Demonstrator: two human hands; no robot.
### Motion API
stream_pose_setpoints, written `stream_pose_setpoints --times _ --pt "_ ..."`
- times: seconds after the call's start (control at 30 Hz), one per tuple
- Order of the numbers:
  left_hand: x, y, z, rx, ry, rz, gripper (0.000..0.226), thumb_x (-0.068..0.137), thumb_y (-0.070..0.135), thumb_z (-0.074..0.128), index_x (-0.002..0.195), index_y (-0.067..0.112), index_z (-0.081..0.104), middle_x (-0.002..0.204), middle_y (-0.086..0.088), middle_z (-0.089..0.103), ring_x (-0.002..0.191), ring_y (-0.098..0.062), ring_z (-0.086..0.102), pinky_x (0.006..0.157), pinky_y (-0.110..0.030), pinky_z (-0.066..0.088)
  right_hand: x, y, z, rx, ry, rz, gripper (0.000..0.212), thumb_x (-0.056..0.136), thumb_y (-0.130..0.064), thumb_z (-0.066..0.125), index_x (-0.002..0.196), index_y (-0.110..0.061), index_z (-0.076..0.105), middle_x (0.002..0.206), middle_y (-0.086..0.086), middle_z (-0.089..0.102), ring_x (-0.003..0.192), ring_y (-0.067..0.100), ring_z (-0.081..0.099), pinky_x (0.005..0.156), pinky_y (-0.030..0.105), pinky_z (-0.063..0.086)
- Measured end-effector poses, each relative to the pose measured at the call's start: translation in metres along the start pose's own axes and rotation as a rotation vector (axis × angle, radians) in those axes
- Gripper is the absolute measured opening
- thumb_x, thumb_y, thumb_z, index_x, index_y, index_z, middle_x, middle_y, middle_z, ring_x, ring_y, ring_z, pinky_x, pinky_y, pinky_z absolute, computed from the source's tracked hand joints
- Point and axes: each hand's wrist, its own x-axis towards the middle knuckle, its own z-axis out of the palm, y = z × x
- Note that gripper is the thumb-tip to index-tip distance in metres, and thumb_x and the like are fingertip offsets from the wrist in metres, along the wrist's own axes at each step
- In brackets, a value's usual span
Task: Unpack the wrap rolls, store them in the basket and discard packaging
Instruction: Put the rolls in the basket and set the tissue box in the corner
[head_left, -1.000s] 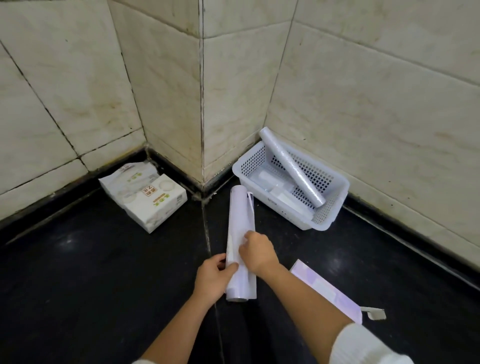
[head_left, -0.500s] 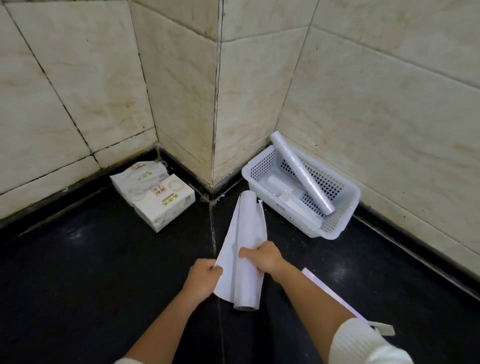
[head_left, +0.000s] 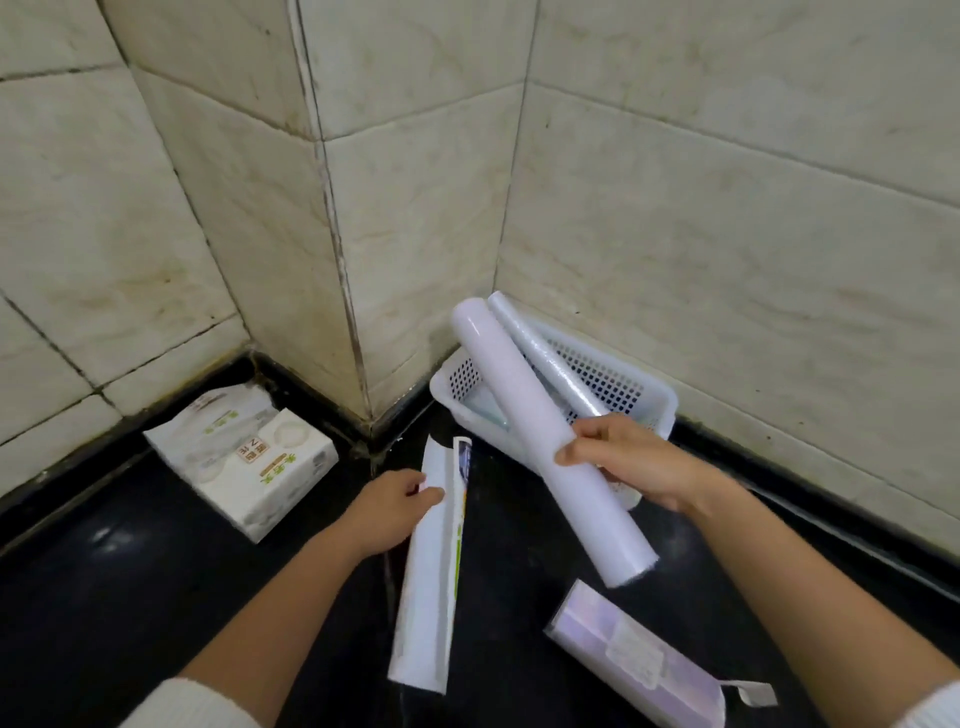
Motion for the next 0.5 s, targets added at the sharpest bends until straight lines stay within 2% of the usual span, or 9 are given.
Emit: stream_pose_setpoints --times 0.03,0.1,0.17,0.27,0.4,0.5 --pt "0.011 0.013 0.002 0.002 0.065 0.034 0.044 0.092 0.042 0.054 0.128 0.017 0.056 0.128 0.001 0.056 0.120 -0.018 0.051 0.094 -0.027 0.036 0.011 -0.005 -0.010 -0.063 0.057 -0.011 0.035 0.057 -0.043 0.073 0.075 -0.015 0.060 0.073 -0.002 0.058 0.070 0.013 0.057 0.064 0.024 0.042" --pt "0.029 0.038 0.008 0.007 0.156 0.135 0.056 0.093 0.038 0.054 0.142 0.014 0.042 0.149 -0.006 0.040 0.136 -0.021 0.037 0.109 -0.030 0.029 0.036 -0.012 -0.028 -0.191 0.156 -0.019 0.034 0.061 -0.042 0.073 0.076 -0.015 0.060 0.073 -0.005 0.061 0.070 0.013 0.059 0.059 0.023 0.043" --pt "0.046 0.056 0.018 0.044 0.182 0.191 0.061 0.094 0.039 0.051 0.148 0.015 0.032 0.158 -0.010 0.020 0.145 -0.022 0.016 0.117 -0.034 0.017 0.063 -0.013 -0.039 -0.364 0.226 -0.032 0.035 0.065 -0.041 0.074 0.084 -0.014 0.063 0.080 0.001 0.065 0.073 0.018 0.060 0.059 0.027 0.043" --pt "0.068 0.062 0.034 0.231 0.249 0.217 0.070 0.096 0.047 0.042 0.152 0.015 0.014 0.161 -0.015 -0.006 0.148 -0.026 -0.010 0.119 -0.037 0.002 0.098 0.000 -0.046 -0.590 0.267 -0.012 0.039 0.070 -0.040 0.072 0.095 -0.011 0.061 0.092 0.008 0.065 0.078 0.023 0.059 0.061 0.032 0.041" --pt "0.087 0.056 0.050 0.468 0.315 0.209 0.075 0.096 0.057 0.029 0.152 0.011 0.009 0.160 -0.021 -0.008 0.146 -0.031 -0.016 0.121 -0.040 -0.001 0.128 0.022 -0.046 -0.777 0.271 0.033 0.046 0.074 -0.043 0.070 0.108 -0.016 0.055 0.104 0.005 0.059 0.083 0.022 0.053 0.068 0.031 0.040" --pt "0.093 0.050 0.060 0.431 0.331 0.210 0.074 0.095 0.058 0.027 0.152 0.012 0.013 0.161 -0.017 -0.006 0.147 -0.027 -0.016 0.121 -0.040 0.002 0.140 0.035 -0.038 -0.797 0.295 0.024 0.050 0.075 -0.041 0.071 0.112 -0.014 0.053 0.107 0.006 0.059 0.083 0.022 0.052 0.068 0.031 0.042"
